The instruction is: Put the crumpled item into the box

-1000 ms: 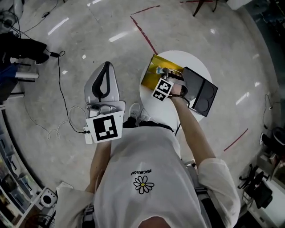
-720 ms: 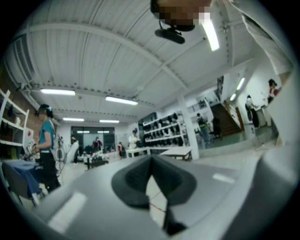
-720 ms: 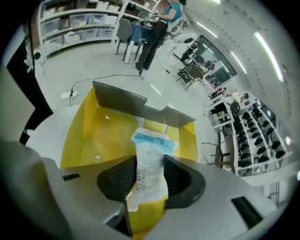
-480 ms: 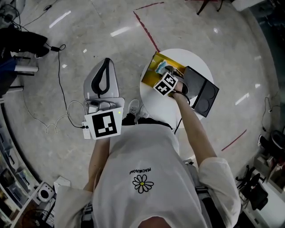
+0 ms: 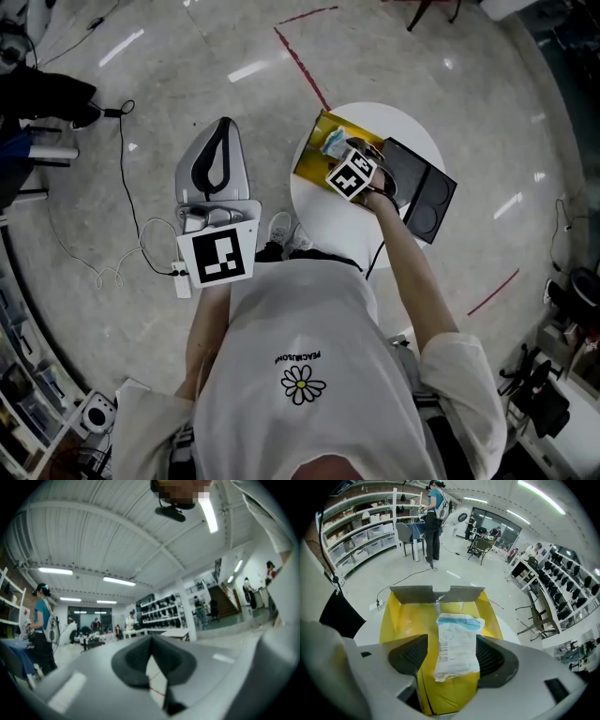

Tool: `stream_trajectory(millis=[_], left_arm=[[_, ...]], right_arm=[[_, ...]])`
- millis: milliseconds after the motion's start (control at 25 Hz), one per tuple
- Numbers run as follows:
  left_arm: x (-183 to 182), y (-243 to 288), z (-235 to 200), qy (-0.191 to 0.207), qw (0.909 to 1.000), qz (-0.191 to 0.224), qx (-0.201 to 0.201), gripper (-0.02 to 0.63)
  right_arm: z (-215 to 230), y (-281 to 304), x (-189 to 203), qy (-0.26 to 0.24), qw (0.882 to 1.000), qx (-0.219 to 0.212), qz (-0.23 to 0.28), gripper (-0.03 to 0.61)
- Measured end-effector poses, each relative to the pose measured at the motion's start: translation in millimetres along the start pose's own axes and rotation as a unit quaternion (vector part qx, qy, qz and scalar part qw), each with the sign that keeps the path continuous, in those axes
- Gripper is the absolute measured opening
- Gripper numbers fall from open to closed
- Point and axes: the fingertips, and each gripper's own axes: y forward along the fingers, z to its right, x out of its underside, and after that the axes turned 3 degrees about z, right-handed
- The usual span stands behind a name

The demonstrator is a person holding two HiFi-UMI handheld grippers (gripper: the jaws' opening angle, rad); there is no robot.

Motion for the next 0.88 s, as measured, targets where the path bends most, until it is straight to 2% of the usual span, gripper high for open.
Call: stream_trajectory(millis=[120,280,400,480,520,600,760,840,880], left_arm=[[-3.7,-1.6,2.3,-0.002,1.0,0.008,0.004,-0.002],[-10.3,-3.6,6.9,-0.006,0.9996,0.023,0.017,-0.002],[-13.9,-6.3,8.1,-0.01,0.9992,0.029,0.026,-0.002],[-18.2,-5.0,11.3,-0.012,0.9987,0.036,0.033,-0.002],[-20.4,-3.7,13.7,-0.013,0.9984,0.04,0.037,-0.002],[-25.4,-1.1,19.0,-0.015,0.9976,0.049,0.046,-0.002],[-35.4,-1.4,30.0,-0.015,0.9957,0.063,0.065,-0.002],[-41.8,-1.4,36.1,-0.015,0.9946,0.071,0.074,-0.002],[-45.3,-1.3,39.3,-0.017,0.994,0.075,0.078,-0.002]], right_arm=[[8.1,-10.6,-9.1,-0.003,1.0,0.009,0.014,0.308],[40.5,-41.5,-32.7,0.009,0.997,0.056,0.053,0.308],[61.0,-79.7,-57.9,0.021,0.99,0.097,0.099,0.301],[75.1,-114.0,-74.6,0.04,0.98,0.131,0.144,0.269],[82.6,-134.4,-82.0,0.057,0.971,0.153,0.172,0.247],[94.8,-180.1,-93.4,0.105,0.944,0.2,0.24,0.185],[91.4,-268.4,-99.3,0.206,0.868,0.258,0.371,0.078],[82.8,-303.8,-96.1,0.238,0.833,0.275,0.416,0.01],[78.7,-318.3,-93.7,0.248,0.819,0.282,0.434,0.003]])
